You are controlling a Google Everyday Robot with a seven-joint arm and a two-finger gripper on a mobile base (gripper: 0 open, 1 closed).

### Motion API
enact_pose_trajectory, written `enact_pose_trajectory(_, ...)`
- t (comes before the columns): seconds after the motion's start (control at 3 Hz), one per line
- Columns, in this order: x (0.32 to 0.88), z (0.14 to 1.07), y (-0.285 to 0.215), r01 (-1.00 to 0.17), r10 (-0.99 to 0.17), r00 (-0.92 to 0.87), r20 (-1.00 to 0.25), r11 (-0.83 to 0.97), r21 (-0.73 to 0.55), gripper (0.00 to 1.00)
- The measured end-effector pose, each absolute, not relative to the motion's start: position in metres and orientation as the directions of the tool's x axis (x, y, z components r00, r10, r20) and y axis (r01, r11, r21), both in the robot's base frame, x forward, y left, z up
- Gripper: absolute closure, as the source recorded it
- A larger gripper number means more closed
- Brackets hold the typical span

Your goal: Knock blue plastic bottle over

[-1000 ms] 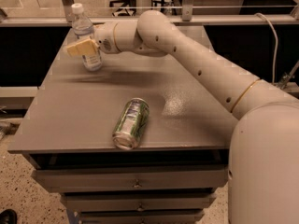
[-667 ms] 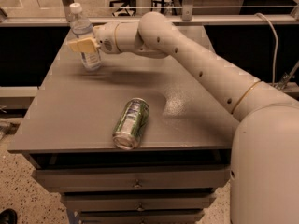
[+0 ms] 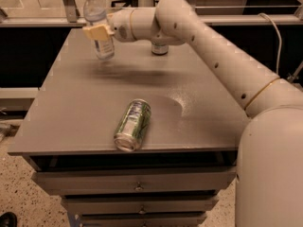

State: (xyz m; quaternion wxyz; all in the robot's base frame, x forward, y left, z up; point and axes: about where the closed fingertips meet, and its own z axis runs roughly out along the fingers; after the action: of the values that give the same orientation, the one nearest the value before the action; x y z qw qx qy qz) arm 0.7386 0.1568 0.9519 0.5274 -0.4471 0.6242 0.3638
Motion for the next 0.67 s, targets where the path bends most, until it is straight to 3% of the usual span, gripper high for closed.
enact_pose_trajectory(0.67,0.749,0.975,0.068,-0.941,-0.368,-0.117,-0.922,0.338,-0.015,1.00)
